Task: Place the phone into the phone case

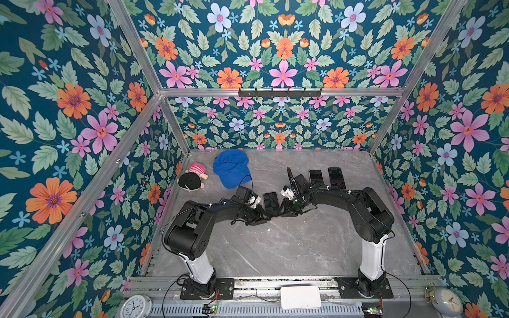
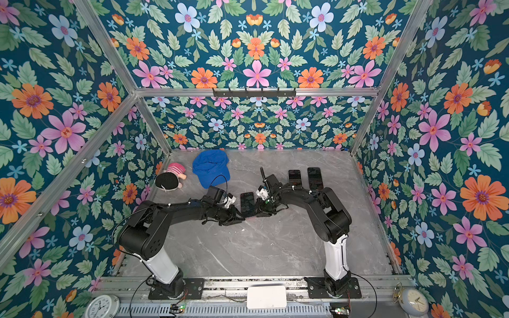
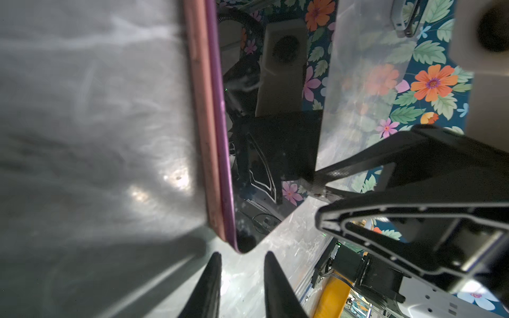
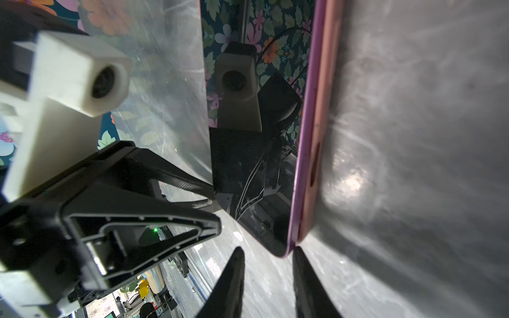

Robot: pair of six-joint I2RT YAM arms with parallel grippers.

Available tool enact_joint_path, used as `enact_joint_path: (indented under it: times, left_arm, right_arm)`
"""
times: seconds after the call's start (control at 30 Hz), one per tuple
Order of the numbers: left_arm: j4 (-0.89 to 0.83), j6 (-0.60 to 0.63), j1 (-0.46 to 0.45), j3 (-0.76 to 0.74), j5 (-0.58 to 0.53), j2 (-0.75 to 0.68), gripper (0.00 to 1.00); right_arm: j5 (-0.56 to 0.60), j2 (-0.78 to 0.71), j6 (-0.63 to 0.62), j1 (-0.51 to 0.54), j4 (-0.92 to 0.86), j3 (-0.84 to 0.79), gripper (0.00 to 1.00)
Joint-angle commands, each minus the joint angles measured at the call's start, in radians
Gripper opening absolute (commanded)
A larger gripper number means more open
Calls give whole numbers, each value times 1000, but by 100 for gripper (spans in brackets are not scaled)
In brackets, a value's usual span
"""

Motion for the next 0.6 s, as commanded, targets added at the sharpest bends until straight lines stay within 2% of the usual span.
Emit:
enact_joint_path:
  times: [0.0,0.57]
  left_arm:
    - [-33,34,2,12,-21,7,25]
    - [-94,84,20,79,-39,63,5]
  right_arm:
    - [-14,-3,12,5,19,-5,31]
    - [-28,15,29,22,49,-6,30]
